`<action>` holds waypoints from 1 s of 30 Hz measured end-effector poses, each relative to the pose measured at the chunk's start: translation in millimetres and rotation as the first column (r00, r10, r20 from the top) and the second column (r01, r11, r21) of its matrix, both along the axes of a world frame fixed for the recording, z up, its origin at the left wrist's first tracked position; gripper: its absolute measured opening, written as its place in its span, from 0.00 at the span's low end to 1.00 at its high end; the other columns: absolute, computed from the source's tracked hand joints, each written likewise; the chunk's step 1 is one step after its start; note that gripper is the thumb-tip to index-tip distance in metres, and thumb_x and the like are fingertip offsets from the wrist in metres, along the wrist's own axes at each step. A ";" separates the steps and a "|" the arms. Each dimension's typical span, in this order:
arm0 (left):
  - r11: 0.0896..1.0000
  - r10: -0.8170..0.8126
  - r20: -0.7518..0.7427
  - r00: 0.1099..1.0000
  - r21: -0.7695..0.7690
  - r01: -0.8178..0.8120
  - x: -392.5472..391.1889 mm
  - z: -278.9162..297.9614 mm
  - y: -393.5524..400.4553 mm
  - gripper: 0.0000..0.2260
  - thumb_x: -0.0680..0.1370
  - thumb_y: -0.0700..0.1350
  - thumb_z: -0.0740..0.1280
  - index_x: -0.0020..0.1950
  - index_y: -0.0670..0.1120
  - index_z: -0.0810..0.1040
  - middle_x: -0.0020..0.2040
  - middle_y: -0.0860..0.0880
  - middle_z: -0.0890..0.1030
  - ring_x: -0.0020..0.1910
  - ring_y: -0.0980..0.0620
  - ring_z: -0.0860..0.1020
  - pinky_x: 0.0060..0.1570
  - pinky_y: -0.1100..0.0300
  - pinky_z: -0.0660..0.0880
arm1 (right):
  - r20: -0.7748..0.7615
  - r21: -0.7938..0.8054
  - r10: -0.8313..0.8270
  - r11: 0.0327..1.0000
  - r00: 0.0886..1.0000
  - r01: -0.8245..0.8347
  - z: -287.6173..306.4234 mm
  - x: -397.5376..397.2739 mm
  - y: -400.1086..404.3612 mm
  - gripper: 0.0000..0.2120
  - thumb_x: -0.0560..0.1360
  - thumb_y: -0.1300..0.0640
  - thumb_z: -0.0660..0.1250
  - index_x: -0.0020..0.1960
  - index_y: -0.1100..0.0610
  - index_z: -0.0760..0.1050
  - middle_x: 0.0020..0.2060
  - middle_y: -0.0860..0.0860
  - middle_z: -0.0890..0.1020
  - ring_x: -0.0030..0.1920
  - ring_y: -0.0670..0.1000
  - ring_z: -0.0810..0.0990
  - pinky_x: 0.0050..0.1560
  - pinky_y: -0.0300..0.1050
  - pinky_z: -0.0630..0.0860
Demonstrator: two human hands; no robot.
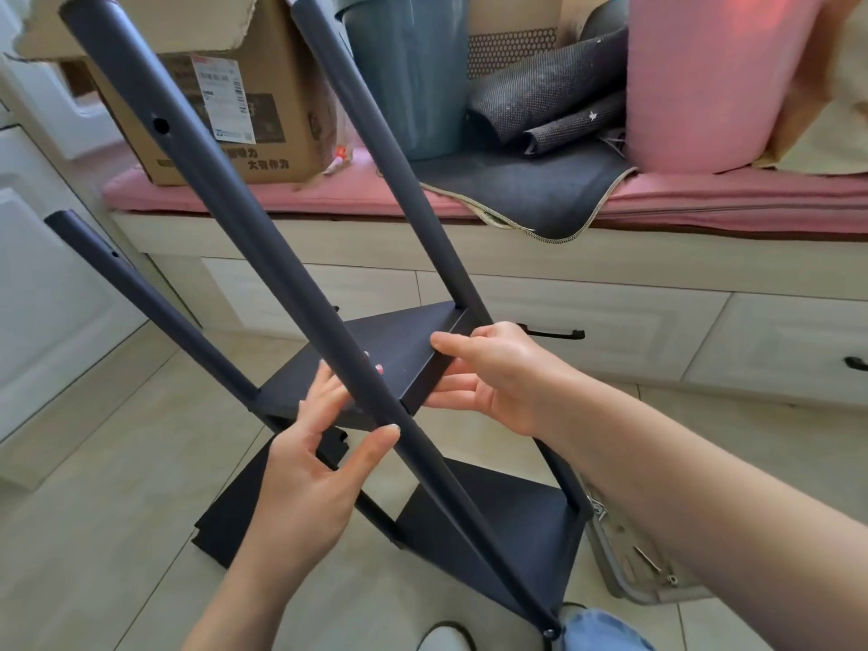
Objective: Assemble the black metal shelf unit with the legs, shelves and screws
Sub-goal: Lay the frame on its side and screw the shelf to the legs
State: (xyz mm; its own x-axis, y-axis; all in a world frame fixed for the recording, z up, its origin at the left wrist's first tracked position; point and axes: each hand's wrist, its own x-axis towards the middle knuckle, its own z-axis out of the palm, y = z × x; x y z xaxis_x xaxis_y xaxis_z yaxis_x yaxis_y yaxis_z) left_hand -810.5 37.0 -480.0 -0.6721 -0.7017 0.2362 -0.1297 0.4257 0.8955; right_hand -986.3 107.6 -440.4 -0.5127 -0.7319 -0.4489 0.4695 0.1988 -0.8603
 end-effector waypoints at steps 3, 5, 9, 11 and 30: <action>0.998 -0.048 -0.006 0.999 0.046 0.049 6.2 3.6 -0.9 0.21 0.71 0.48 0.70 0.64 0.56 0.77 0.57 0.68 0.81 0.60 0.66 0.78 0.71 0.60 0.69 | -0.010 0.010 0.041 0.999 0.999 -0.041 5.4 6.2 -1.1 0.19 0.80 0.61 0.65 0.67 0.63 0.63 0.44 0.62 0.84 0.39 0.58 0.87 0.35 0.48 0.83; 0.995 -0.044 -0.032 0.999 0.090 0.046 11.1 3.8 -1.3 0.20 0.72 0.48 0.69 0.64 0.55 0.77 0.59 0.66 0.82 0.60 0.63 0.79 0.64 0.66 0.73 | -0.024 0.025 0.060 0.998 0.998 -0.059 9.8 10.8 -5.0 0.14 0.80 0.60 0.65 0.61 0.64 0.64 0.41 0.60 0.84 0.38 0.58 0.87 0.36 0.48 0.84; 0.985 0.002 -0.092 0.996 0.172 0.014 24.8 -1.1 -6.0 0.19 0.74 0.48 0.69 0.65 0.55 0.77 0.62 0.61 0.82 0.64 0.58 0.78 0.67 0.53 0.71 | -0.061 0.059 0.101 0.993 0.993 -0.098 16.0 25.2 -21.8 0.20 0.80 0.59 0.67 0.68 0.58 0.63 0.45 0.60 0.84 0.38 0.57 0.87 0.36 0.48 0.84; 0.976 0.043 -0.128 0.991 0.217 -0.014 30.8 -5.3 -10.7 0.19 0.74 0.47 0.69 0.65 0.54 0.78 0.61 0.60 0.83 0.64 0.58 0.79 0.67 0.52 0.70 | -0.045 0.045 0.133 0.990 0.990 -0.131 14.8 31.1 -31.2 0.24 0.79 0.61 0.67 0.72 0.61 0.62 0.51 0.63 0.83 0.41 0.59 0.87 0.39 0.51 0.84; 0.727 0.500 -0.131 0.856 0.601 -0.333 37.0 -93.2 -63.5 0.20 0.74 0.48 0.71 0.65 0.44 0.78 0.57 0.46 0.84 0.61 0.47 0.81 0.71 0.47 0.71 | 0.131 0.059 0.158 0.984 0.979 -0.166 -46.0 38.5 -46.9 0.13 0.80 0.69 0.60 0.64 0.68 0.70 0.57 0.64 0.81 0.60 0.56 0.81 0.61 0.45 0.77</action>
